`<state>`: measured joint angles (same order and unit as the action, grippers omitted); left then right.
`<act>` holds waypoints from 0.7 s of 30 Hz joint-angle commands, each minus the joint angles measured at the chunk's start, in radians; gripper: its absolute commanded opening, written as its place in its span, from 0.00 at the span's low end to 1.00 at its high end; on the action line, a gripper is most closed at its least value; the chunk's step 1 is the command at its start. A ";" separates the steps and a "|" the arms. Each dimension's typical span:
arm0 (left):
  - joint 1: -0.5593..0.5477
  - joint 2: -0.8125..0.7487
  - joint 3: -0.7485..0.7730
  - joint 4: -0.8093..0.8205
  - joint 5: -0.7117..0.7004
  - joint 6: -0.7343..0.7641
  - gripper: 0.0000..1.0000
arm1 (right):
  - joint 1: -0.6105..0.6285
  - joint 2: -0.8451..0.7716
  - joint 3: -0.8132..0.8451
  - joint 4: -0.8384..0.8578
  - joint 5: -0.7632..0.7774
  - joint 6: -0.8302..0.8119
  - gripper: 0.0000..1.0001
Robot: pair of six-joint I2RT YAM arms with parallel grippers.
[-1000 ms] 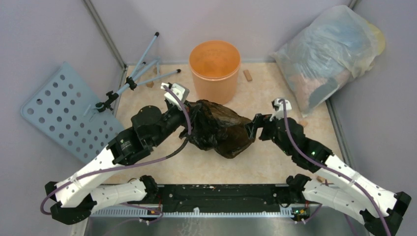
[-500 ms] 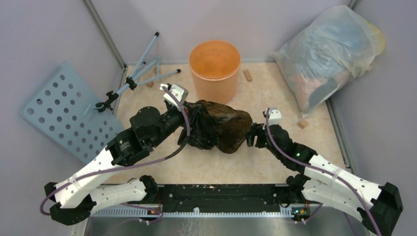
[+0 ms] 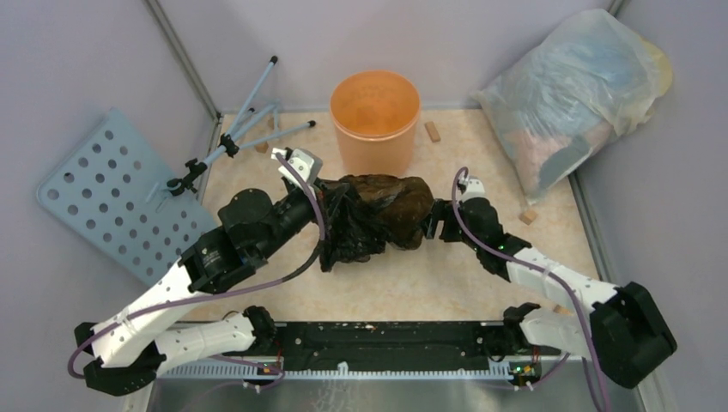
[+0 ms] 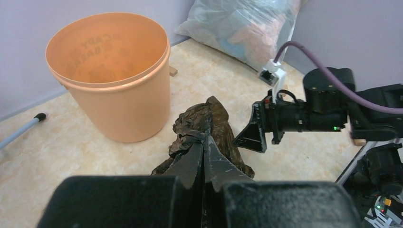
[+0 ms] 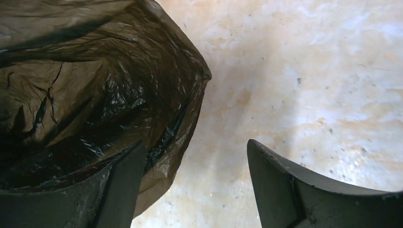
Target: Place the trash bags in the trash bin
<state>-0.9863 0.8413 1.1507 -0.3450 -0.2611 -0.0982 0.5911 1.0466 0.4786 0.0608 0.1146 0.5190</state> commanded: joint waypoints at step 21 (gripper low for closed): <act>0.000 -0.070 -0.011 -0.008 0.036 -0.010 0.00 | -0.125 0.433 0.193 0.360 -0.431 0.107 0.33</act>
<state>-0.9867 0.7864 1.1477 -0.3691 -0.2279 -0.1024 0.4744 1.4715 0.6308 0.3771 -0.2863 0.6231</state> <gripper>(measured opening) 0.004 0.427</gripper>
